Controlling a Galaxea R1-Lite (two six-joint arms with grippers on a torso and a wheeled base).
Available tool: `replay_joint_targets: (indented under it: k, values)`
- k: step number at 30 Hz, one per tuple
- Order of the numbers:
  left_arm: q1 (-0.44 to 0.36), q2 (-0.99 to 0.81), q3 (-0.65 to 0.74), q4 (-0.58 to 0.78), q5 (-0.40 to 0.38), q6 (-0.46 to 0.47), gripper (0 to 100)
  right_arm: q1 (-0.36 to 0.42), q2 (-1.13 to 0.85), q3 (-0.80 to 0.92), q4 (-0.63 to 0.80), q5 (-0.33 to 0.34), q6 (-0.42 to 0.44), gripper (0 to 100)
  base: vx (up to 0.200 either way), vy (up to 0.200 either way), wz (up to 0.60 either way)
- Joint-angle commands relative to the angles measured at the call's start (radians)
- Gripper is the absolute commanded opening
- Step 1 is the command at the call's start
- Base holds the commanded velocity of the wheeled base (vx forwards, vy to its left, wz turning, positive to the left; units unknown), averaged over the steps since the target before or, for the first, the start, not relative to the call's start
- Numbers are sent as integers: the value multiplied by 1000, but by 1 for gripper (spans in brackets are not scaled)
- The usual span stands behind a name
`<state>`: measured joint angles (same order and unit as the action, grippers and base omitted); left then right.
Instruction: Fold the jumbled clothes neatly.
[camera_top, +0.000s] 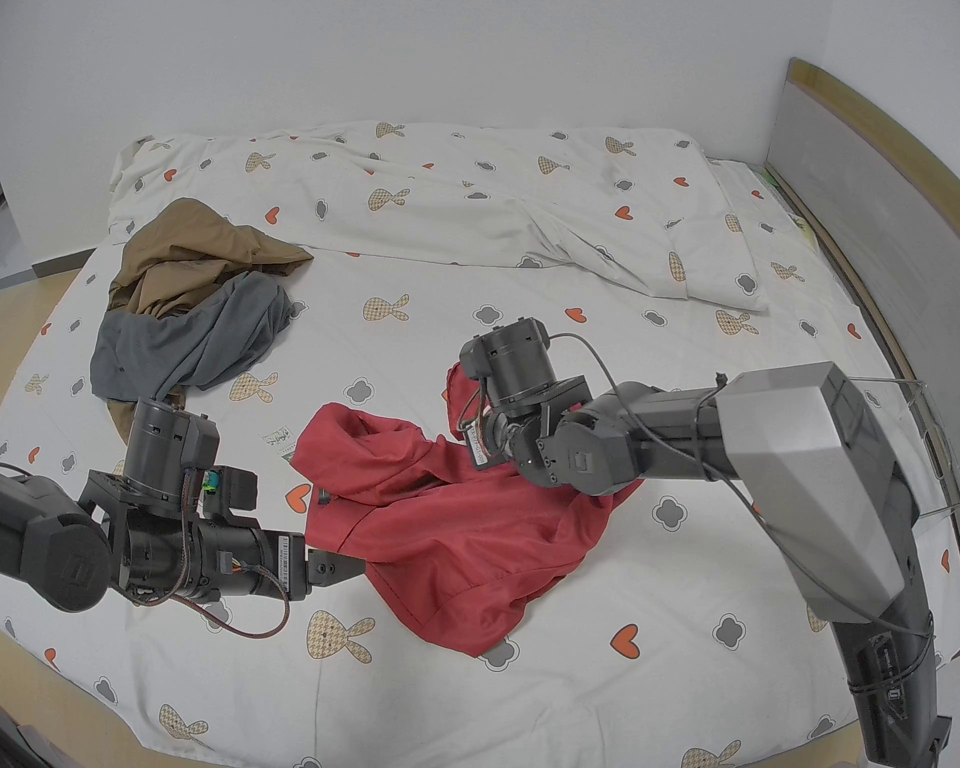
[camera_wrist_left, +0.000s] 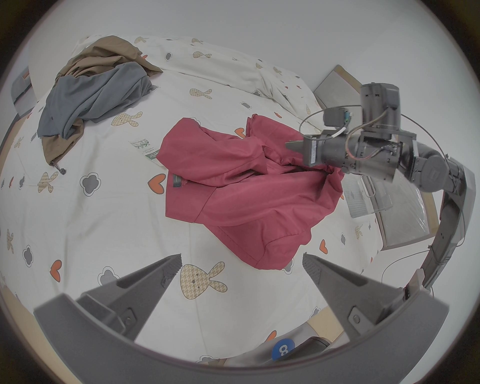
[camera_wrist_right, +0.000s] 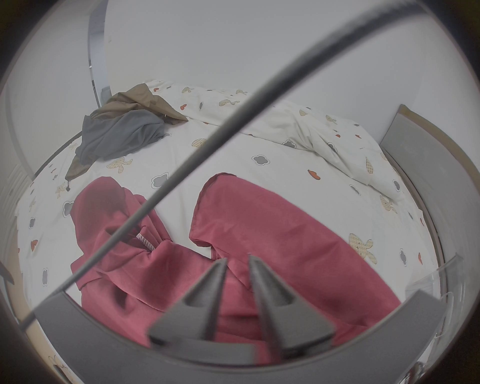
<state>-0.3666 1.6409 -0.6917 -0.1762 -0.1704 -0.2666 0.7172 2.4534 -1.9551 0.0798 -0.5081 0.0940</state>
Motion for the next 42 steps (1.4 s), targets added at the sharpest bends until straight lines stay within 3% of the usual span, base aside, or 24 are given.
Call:
replay_joint_targets:
  k: [1, 13, 22, 42]
  values:
    - [0, 1, 1, 0, 0, 0, 100, 1, 82, -45, -6, -1, 0, 100, 0, 0, 0]
    - [-3, -1, 8, 0, -1, 0, 100, -16, 174, -45, -9, -10, 64, 100, 0, 0, 0]
    - [-9, -3, 23, -29, -1, 0, 100, -42, 233, -45, -11, -73, 101, 100, 0, 0, 0]
    - [-20, -7, 27, -29, -1, 1, 100, 27, -109, -45, -5, -69, 102, 100, 0, 0, 0]
